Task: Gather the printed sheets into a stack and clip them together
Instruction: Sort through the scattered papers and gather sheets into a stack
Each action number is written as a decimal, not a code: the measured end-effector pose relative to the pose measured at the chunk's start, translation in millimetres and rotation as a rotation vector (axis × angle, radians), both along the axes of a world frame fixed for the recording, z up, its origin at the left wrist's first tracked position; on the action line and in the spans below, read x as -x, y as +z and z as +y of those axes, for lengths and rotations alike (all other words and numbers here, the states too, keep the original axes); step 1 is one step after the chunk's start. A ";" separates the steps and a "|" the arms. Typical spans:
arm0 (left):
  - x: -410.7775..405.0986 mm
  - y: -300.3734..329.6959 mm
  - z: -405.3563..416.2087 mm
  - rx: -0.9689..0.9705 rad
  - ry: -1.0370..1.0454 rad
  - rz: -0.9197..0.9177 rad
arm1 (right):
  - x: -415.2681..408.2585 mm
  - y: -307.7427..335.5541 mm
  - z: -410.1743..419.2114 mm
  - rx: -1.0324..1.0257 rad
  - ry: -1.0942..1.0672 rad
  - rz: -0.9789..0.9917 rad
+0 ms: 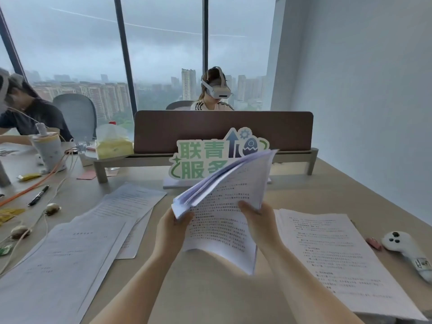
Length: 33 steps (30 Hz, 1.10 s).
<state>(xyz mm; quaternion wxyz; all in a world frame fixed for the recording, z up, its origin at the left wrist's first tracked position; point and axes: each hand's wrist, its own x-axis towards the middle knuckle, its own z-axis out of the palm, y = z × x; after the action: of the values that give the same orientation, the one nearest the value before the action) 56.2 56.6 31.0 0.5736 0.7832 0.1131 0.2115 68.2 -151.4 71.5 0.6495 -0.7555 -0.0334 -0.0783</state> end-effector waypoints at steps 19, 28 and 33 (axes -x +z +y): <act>-4.8 8.3 -131.8 0.066 -0.397 0.236 | -11.5 -2.7 -146.1 0.339 -0.260 0.037; -5.7 -2.8 -205.5 0.165 -0.519 0.422 | -7.1 -9.7 -232.7 0.376 -0.259 0.163; -4.4 -14.5 -226.9 0.175 -0.531 0.477 | -8.2 -17.1 -257.7 0.375 -0.254 0.210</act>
<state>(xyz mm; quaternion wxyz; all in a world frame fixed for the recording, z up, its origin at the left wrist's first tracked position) 60.7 -170.4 16.5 0.6309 0.7605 0.0540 -0.1440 76.4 -409.0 54.4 0.4830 -0.8649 0.1153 -0.0729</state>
